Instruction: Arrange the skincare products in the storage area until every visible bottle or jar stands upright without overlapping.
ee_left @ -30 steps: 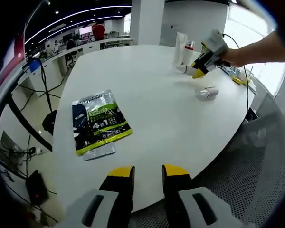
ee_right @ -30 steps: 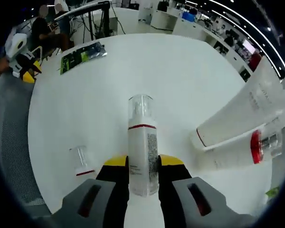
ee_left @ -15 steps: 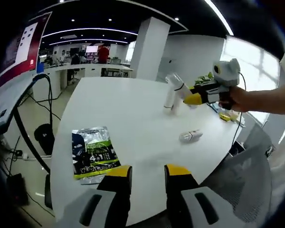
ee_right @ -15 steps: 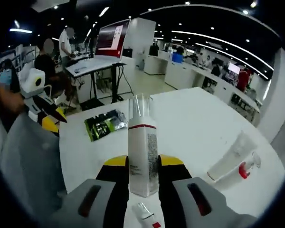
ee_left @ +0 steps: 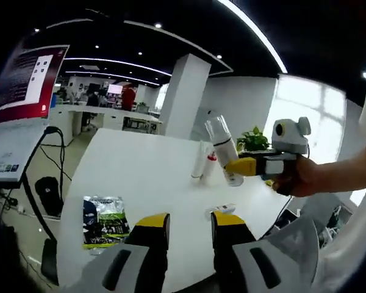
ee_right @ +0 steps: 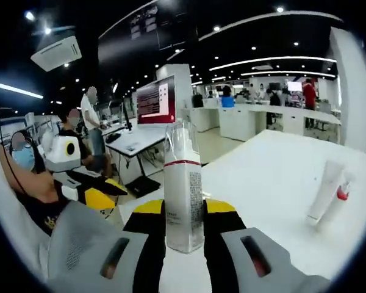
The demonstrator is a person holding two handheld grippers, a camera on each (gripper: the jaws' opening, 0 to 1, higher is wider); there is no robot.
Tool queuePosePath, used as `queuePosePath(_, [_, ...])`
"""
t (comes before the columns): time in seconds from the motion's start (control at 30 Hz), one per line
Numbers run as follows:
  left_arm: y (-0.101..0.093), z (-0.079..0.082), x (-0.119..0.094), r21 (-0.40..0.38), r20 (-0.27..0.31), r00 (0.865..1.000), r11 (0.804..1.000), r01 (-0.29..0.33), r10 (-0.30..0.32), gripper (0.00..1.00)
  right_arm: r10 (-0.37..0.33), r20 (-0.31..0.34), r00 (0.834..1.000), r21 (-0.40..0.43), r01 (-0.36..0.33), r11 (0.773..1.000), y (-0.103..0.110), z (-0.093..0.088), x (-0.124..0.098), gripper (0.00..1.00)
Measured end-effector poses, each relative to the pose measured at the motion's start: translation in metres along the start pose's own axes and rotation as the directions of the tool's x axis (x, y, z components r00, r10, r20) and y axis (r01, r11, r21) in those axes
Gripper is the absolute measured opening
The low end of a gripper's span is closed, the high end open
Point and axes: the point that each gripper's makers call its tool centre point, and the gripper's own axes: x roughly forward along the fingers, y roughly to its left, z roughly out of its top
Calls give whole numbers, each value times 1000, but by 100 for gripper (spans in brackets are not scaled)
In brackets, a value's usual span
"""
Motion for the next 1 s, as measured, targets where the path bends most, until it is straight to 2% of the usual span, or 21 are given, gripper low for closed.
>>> queuePosePath(0.1, [-16,7,5,-9,50,996,997,70,-70,28,10,36,999,23,-10,1000,15,2,-9,20])
queuePosePath(0.17, [-30,11,11,-60,71,988,988,139,-135,31,23,76,997,45,-27,999,26,7,-15,20])
queuePosePath(0.23, [-43,13,17,-103,93,975,973,209,-200,37,10,92,996,62,-16,998,25,8,-21,20])
queuePosePath(0.33, [-58,4,23,-103,67,958,953,283,-278,37,12,141,990,122,-29,992,28,15,-28,20])
queuePosePath(0.4, [-67,2,28,-103,79,942,937,333,-326,37,17,183,983,166,-48,985,29,20,-35,20])
queuePosePath(0.43, [-73,1,30,-129,88,929,921,368,-359,37,20,192,981,176,-54,983,29,20,-36,20])
queuePosePath(0.47, [-76,-3,32,-151,69,922,909,388,-381,37,18,192,981,184,-54,982,29,20,-39,20])
queuePosePath(0.5, [-79,-11,33,-163,27,913,899,407,-408,37,14,195,981,206,-55,977,27,20,-40,20])
queuePosePath(0.53, [-79,-14,34,-153,4,911,900,409,-413,37,18,196,980,243,-67,968,27,20,-42,20])
queuePosePath(0.6, [-81,-12,33,-133,15,911,903,409,-411,37,17,199,980,240,-66,969,28,20,-44,20])
queuePosePath(0.63, [-85,-13,31,-125,16,906,899,421,-422,37,21,196,980,247,-70,966,29,19,-45,20])
queuePosePath(0.7, [-96,-13,26,-117,16,885,878,463,-465,37,36,201,979,246,-86,965,33,20,-48,20])
queuePosePath(0.77, [-102,-13,23,-99,16,873,868,487,-488,37,58,210,976,255,-112,960,37,19,-48,20])
queuePosePath(0.8, [-105,-14,23,-96,8,868,864,495,-497,37,69,213,975,258,-124,958,39,19,-48,20])
queuePosePath(0.9, [-106,-19,23,-101,-17,867,864,494,-498,37,118,215,969,272,-175,946,48,16,-46,20])
queuePosePath(0.97, [-109,-17,22,-102,-7,858,854,511,-514,37,176,218,960,267,-233,935,58,13,-45,20])
queuePosePath(1.0, [-111,-15,20,-114,1,851,845,522,-525,37,182,213,960,271,-237,933,59,11,-44,20])
